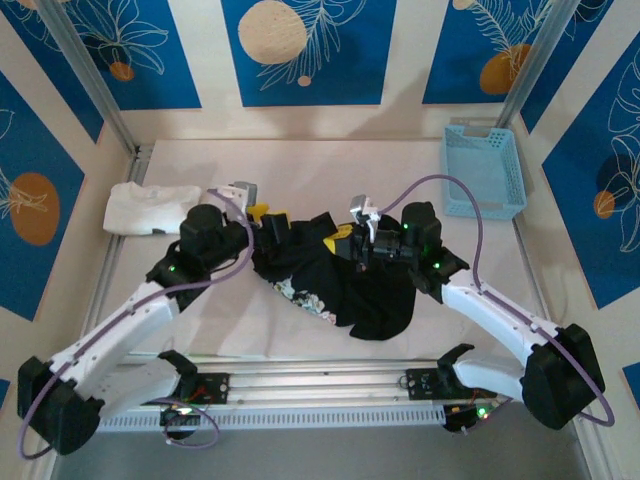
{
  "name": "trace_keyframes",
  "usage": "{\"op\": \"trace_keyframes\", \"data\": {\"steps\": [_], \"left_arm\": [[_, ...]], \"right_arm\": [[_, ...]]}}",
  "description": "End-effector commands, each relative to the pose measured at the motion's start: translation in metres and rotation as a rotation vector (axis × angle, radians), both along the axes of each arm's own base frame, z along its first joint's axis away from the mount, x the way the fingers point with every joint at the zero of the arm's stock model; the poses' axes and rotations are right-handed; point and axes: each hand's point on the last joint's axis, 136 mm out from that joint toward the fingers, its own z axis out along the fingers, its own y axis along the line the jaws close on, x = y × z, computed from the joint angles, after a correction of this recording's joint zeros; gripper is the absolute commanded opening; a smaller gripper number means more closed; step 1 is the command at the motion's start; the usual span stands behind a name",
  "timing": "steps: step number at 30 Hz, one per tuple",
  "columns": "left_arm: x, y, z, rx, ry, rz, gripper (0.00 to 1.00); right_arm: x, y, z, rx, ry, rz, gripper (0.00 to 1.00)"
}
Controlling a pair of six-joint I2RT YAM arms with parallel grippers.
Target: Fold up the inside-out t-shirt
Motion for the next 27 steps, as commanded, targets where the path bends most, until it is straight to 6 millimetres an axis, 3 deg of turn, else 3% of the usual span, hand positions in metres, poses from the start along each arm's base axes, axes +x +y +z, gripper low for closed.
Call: {"op": "trace_keyframes", "data": {"steps": [1, 7, 10, 13, 16, 17, 19, 23, 27], "left_arm": [[0.0, -0.012, -0.04, 0.01, 0.181, -0.084, 0.68], [0.004, -0.046, -0.074, -0.003, 0.317, -0.243, 0.75], [0.009, -0.062, -0.082, -0.056, 0.354, -0.298, 0.74], [0.016, -0.073, -0.08, -0.104, 0.339, -0.331, 0.58], [0.028, -0.078, -0.073, -0.123, 0.296, -0.328, 0.25], [0.032, -0.077, -0.07, -0.129, 0.285, -0.318, 0.11], [0.039, -0.073, -0.063, -0.144, 0.262, -0.297, 0.0], [0.045, -0.049, -0.027, -0.209, 0.149, -0.225, 0.0], [0.029, -0.029, 0.026, -0.282, -0.003, -0.197, 0.0]], "right_arm": [[-0.014, -0.001, -0.002, -0.003, -0.02, 0.064, 0.0], [-0.014, -0.001, -0.005, -0.004, -0.006, 0.063, 0.0], [-0.014, 0.0, -0.006, -0.005, -0.003, 0.062, 0.0], [-0.014, 0.0, -0.007, -0.006, -0.001, 0.061, 0.0], [-0.013, 0.0, -0.008, -0.008, 0.0, 0.06, 0.0], [-0.013, -0.001, -0.007, -0.009, -0.003, 0.058, 0.0], [-0.013, -0.002, -0.006, -0.014, -0.007, 0.048, 0.0], [-0.009, -0.011, -0.001, -0.021, -0.039, -0.01, 0.0], [-0.007, -0.014, 0.006, -0.023, -0.091, -0.064, 0.0]]}}
